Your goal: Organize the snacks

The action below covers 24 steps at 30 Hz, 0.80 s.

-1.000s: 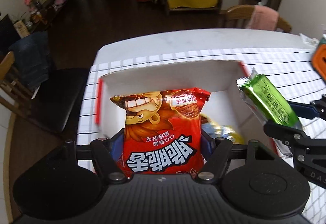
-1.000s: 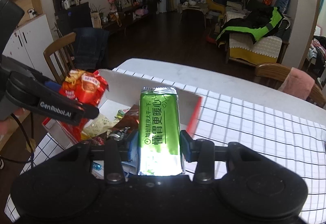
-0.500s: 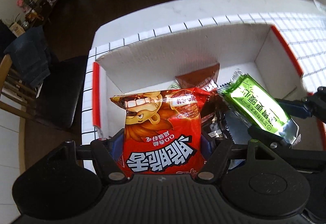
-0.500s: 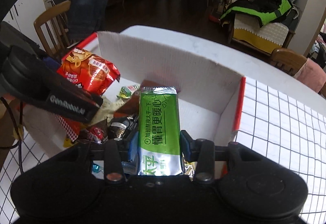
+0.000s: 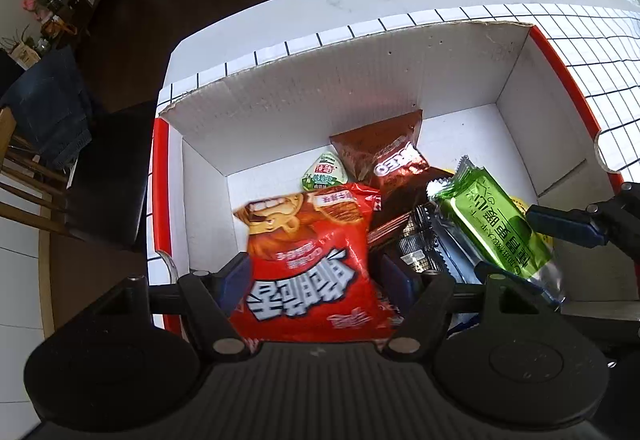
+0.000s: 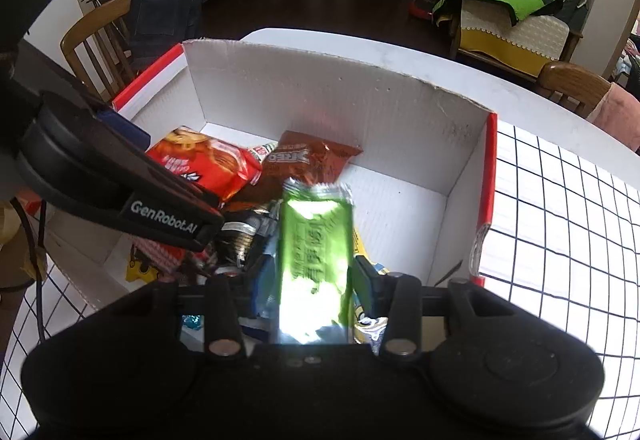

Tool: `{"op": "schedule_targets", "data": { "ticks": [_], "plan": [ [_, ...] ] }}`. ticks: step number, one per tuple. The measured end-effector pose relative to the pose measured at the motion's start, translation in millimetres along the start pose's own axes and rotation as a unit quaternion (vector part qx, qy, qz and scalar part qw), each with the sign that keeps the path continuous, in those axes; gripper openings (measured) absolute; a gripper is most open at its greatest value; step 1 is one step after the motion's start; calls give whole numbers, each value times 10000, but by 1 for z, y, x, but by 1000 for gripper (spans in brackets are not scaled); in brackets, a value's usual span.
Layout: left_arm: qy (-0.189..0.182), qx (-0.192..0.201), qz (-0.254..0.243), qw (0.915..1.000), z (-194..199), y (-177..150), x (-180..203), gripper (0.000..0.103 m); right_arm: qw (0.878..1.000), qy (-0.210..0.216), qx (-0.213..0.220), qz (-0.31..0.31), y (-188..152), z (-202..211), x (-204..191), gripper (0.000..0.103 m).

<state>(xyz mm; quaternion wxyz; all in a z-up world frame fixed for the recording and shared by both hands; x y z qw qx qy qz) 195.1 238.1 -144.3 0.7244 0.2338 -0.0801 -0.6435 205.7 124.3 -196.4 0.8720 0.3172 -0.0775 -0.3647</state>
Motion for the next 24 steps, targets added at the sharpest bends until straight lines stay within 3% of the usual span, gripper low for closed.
{"op": "schedule_targets", "data": {
  "ticks": [8, 24],
  "plan": [
    [-256, 374, 282, 9986, 24, -10, -7, 76, 9997, 6, 161, -208, 4, 21, 4, 44],
    [-487, 1645, 551, 9836, 107, -32, -17, 81, 9949, 198, 835, -530, 15, 95, 0, 73]
  ]
}}
Point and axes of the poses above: each gripper's, at about its wrist camera, not at the fingertips, and z roughly against the way its jaws point, x to its right, y to its top, the point moved 5 cm from there along -z, roughly the way its jaws point, and after that the axes turned 8 degrees about x, right-handed, at the moved point
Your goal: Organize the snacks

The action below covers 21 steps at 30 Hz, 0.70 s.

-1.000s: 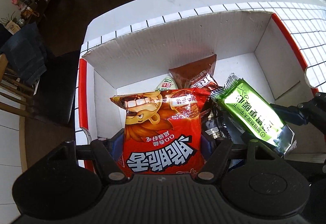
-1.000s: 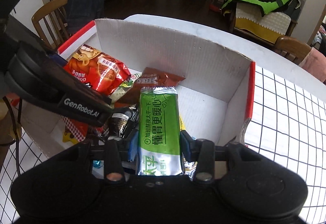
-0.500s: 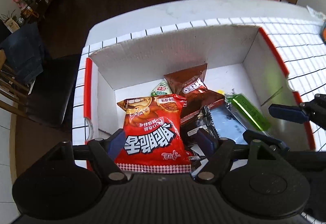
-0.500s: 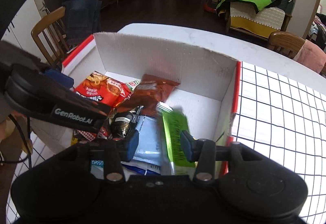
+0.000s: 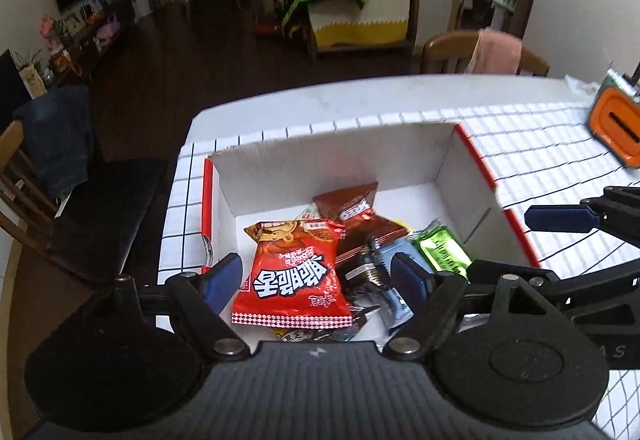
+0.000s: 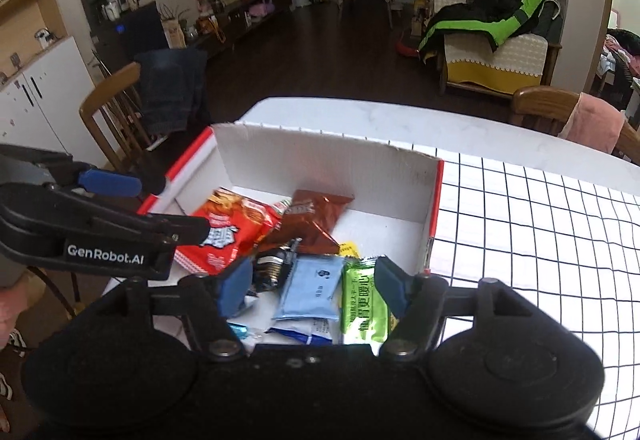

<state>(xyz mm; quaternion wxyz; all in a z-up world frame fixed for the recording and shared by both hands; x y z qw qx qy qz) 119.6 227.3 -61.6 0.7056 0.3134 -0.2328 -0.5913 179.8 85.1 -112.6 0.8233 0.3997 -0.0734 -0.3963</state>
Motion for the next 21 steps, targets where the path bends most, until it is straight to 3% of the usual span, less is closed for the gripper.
{"op": "schedule_targets", "data": {
  "ticks": [1, 9, 14, 21],
  "plan": [
    [10, 69, -14, 10000, 6, 0, 1, 81, 10000, 19, 55, -13, 1, 4, -2, 78],
    [-98, 469, -8, 9989, 47, -7, 5, 84, 9994, 173, 308, -67, 2, 35, -13, 86],
    [-86, 722, -42, 9973, 67, -12, 8, 85, 9982, 155, 567, -126, 2, 55, -16, 99],
    [-29, 943, 70, 9955, 85, -21, 6, 101, 9960, 172, 849, -194, -4, 76, -20, 103]
  ]
}}
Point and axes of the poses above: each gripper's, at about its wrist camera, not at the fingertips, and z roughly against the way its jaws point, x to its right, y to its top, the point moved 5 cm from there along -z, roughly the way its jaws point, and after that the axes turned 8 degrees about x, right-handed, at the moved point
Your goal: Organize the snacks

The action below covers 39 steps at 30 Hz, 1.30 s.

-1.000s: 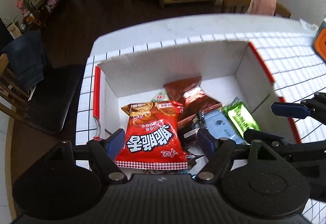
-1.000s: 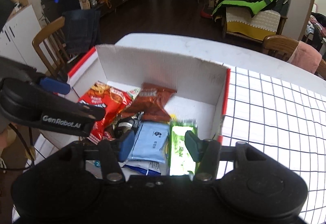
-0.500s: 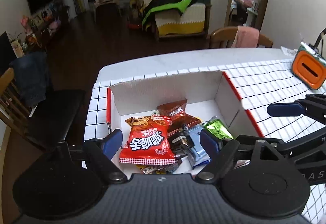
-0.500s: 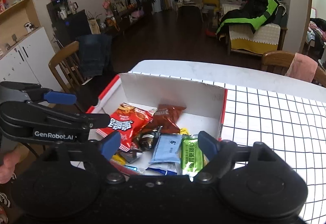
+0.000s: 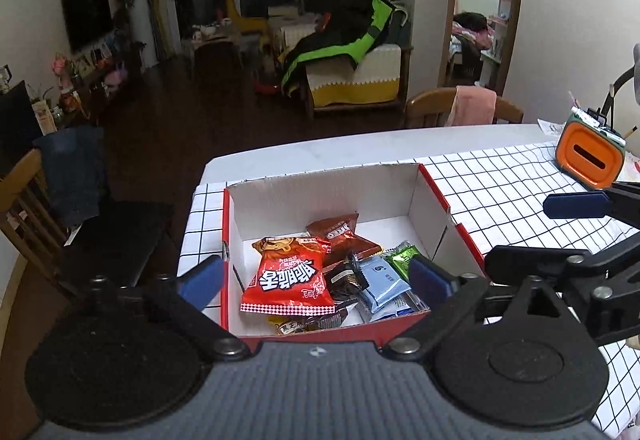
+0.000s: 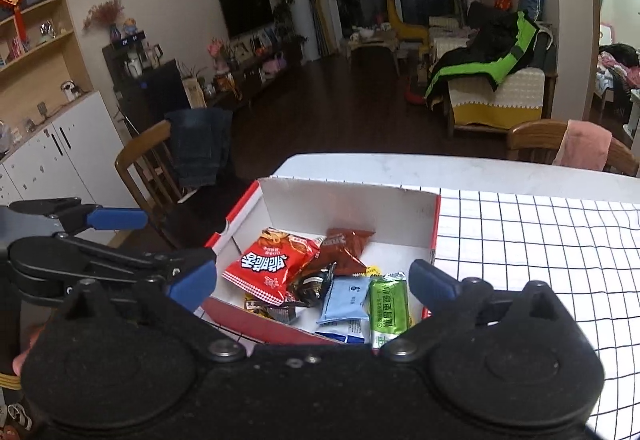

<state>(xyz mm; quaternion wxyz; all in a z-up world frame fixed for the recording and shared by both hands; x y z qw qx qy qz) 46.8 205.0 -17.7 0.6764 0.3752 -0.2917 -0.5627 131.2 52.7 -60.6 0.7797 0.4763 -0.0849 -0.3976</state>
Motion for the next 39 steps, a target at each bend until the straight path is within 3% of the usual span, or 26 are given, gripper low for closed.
{"op": "schedule_targets", "data": {
  "ticks": [14, 39],
  "plan": [
    [-21, -42, 419, 9991, 17, -13, -6, 103, 9997, -95, 194, 142, -8, 18, -9, 103],
    [-9, -132, 498, 9987, 21, -17, 0, 103, 9997, -152, 165, -13, -19, 24, -4, 103]
  ]
}}
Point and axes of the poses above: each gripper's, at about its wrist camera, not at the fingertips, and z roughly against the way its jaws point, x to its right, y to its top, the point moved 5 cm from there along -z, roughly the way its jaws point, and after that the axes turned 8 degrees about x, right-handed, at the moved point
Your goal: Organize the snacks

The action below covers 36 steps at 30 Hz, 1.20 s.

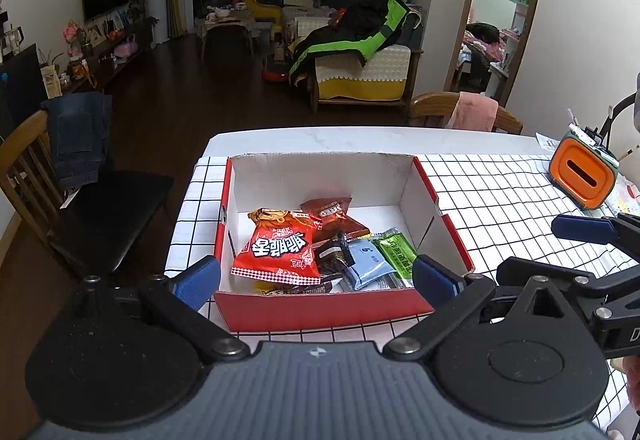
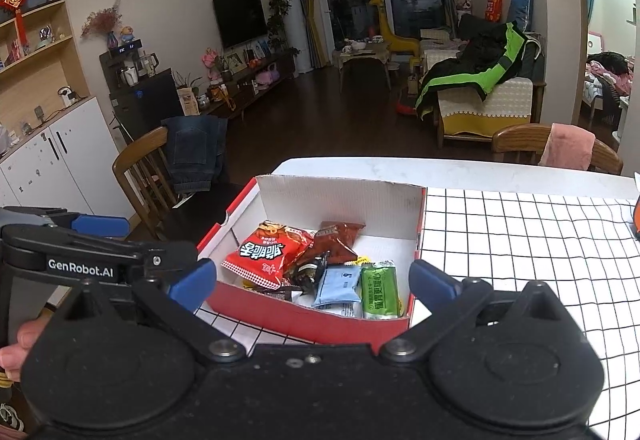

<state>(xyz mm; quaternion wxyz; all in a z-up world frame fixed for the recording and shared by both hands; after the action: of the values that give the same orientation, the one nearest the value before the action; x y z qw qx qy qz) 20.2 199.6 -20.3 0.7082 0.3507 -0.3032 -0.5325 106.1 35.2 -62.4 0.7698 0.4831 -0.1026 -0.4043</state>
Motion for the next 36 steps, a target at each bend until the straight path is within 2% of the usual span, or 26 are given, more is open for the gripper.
{"op": "schedule_targets", "data": {
  "ticks": [36],
  "plan": [
    [-104, -127, -26, 9999, -2, -5, 1, 103, 9997, -38, -93, -227, -6, 2, 5, 103]
  ]
}}
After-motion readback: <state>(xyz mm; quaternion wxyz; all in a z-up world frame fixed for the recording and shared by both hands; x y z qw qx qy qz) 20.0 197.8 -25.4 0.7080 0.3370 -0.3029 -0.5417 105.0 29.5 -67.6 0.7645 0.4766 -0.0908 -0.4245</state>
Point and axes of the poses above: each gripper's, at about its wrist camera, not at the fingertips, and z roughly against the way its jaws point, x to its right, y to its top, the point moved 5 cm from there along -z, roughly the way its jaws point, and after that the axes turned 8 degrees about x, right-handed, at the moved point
